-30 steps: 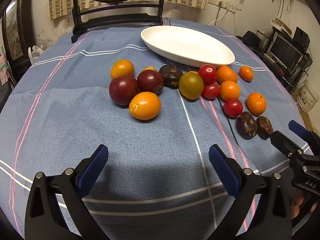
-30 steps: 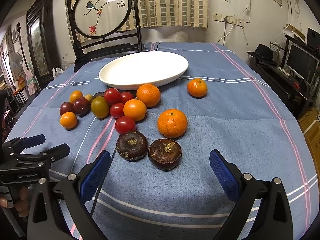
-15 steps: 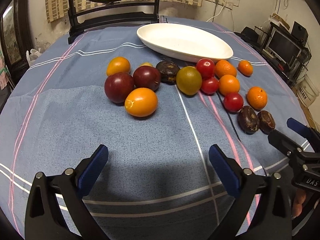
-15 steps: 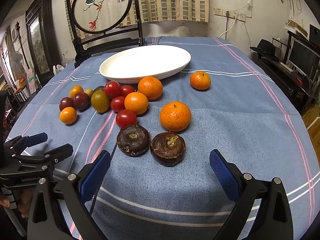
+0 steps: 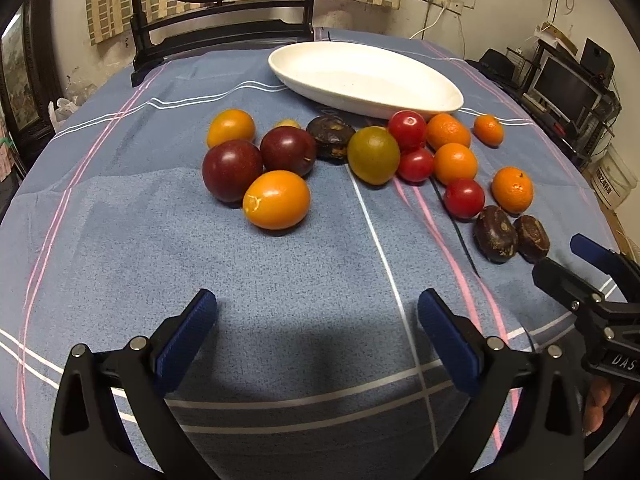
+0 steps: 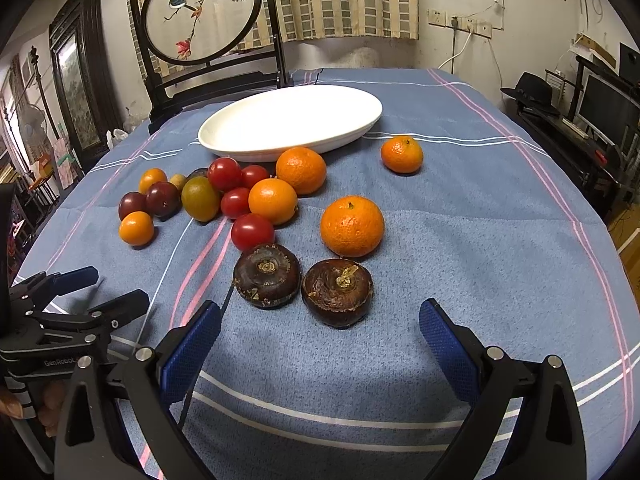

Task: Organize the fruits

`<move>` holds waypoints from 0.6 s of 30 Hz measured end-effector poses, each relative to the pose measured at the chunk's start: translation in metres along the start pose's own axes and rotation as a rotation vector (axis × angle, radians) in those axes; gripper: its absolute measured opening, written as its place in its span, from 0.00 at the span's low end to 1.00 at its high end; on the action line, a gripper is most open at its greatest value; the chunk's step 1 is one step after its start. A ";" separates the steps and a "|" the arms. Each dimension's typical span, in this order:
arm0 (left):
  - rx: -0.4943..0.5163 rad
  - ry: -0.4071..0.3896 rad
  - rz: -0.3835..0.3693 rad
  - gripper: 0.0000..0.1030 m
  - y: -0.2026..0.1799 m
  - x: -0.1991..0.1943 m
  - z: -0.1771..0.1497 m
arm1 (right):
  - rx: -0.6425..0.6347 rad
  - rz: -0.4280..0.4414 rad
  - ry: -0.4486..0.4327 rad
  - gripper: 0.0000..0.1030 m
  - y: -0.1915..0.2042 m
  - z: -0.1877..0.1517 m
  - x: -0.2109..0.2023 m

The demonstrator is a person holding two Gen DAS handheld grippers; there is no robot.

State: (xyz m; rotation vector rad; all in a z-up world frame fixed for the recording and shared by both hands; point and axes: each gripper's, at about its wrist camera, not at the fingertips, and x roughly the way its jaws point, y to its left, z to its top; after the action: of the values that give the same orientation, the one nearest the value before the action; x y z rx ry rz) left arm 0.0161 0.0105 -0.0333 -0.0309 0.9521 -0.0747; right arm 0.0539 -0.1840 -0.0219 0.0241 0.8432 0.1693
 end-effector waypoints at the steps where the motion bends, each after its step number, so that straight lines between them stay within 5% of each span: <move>1: 0.000 0.000 0.002 0.96 0.000 0.000 -0.001 | 0.000 0.001 0.001 0.97 0.000 0.000 0.000; 18: -0.011 0.013 0.010 0.96 0.002 0.002 -0.001 | 0.003 0.012 0.027 0.97 0.000 0.000 0.005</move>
State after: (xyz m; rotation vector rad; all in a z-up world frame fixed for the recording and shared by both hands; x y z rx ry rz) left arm 0.0168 0.0121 -0.0358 -0.0361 0.9653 -0.0606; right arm 0.0572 -0.1828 -0.0258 0.0295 0.8702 0.1802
